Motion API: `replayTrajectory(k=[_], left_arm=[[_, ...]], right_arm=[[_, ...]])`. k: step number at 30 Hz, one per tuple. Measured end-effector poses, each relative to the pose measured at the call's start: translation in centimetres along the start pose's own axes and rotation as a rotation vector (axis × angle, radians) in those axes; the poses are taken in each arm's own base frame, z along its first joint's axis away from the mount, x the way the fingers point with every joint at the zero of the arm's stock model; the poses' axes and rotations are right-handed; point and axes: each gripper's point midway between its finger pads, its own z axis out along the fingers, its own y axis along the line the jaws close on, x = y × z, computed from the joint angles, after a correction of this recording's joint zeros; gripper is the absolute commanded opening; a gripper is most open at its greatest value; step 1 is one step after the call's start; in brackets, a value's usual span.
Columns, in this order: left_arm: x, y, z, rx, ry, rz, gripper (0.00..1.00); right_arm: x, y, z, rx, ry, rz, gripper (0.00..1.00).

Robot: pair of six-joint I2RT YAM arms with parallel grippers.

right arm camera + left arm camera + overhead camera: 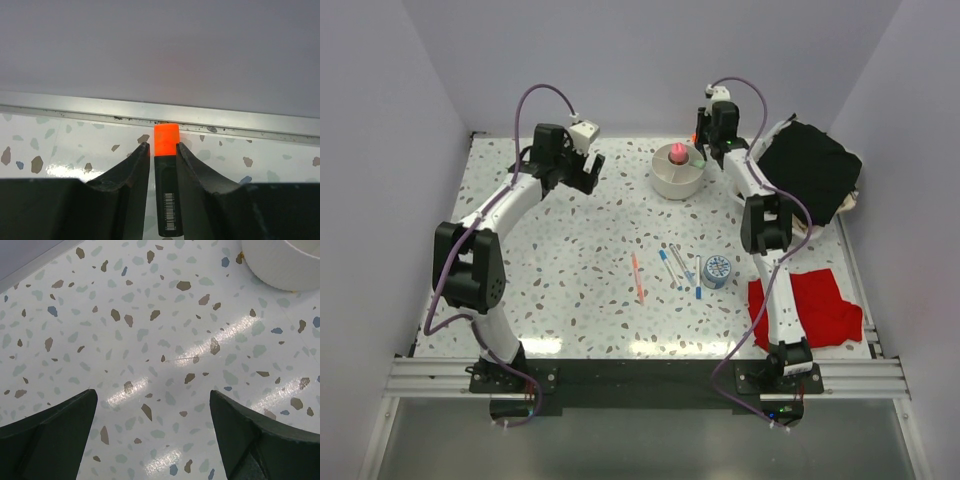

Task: Sort the stationery into containers
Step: Pick up the stationery from the center of the board.

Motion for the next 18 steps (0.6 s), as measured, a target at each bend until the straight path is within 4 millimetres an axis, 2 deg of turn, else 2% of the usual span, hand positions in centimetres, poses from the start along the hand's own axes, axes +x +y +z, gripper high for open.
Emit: replayTrajectory(k=[7, 13, 18], left_arm=[[0.0, -0.3, 0.0, 0.009, -0.001, -0.023, 1.0], [0.0, -0.4, 0.0, 0.016, -0.002, -0.039, 1.0], [0.0, -0.5, 0.0, 0.018, -0.002, -0.048, 1.0]], right_arm=[[1.4, 0.6, 0.2, 0.0, 0.027, 0.006, 0.33], [3.8, 0.2, 0.6, 0.023, 0.079, 0.007, 0.41], [4.7, -0.1, 0.6, 0.034, 0.106, 0.005, 0.41]])
